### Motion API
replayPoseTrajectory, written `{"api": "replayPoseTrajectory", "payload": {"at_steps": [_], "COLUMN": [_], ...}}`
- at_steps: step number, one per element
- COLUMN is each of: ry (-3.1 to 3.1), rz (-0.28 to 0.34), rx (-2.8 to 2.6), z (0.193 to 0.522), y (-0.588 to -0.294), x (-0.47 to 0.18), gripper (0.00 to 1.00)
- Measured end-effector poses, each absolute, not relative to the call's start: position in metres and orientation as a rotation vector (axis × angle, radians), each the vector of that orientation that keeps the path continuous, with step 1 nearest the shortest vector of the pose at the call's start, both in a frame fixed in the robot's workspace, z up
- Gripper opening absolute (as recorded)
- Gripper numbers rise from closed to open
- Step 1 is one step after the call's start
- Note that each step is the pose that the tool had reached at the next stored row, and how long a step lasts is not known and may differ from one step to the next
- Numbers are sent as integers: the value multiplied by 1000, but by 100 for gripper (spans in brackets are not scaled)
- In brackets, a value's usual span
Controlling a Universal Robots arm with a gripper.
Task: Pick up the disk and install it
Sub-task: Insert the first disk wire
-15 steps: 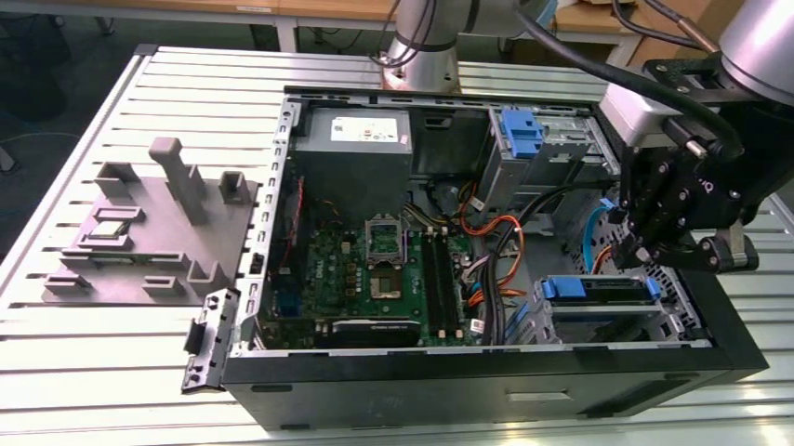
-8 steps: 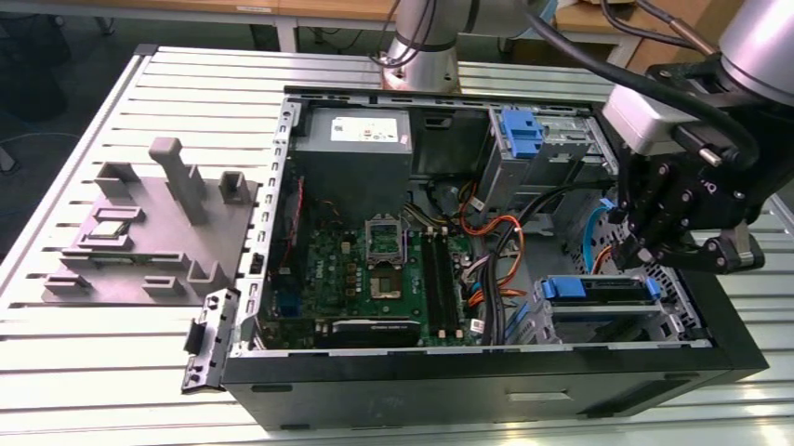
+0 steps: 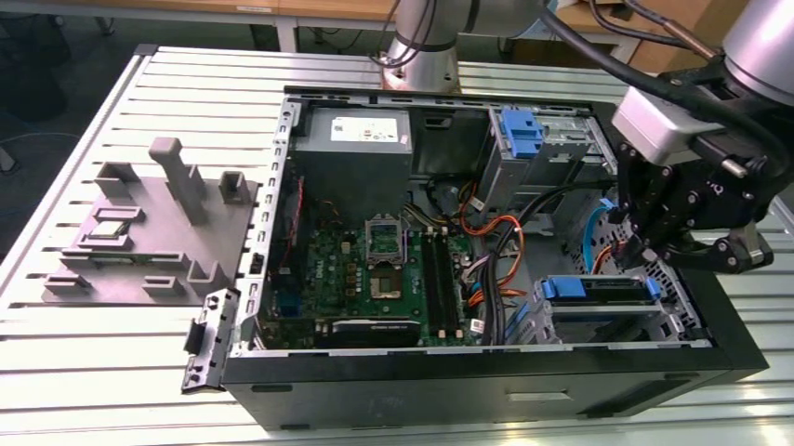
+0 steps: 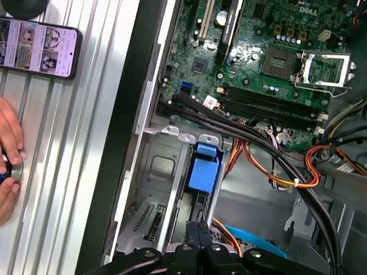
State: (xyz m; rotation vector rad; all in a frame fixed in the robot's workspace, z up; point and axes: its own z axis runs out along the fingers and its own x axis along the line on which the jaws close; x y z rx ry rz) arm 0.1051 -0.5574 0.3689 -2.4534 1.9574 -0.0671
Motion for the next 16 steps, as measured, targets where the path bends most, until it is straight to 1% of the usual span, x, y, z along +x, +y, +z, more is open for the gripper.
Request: {"api": "replayPoseTrajectory", "payload": {"at_steps": [10, 16], "ry": [1958, 1856], "rz": [-72, -72], "rx": [-2458, -2533], "z": [369, 369], "y": [-552, -552], "x": [116, 116], "gripper": [10, 10]}}
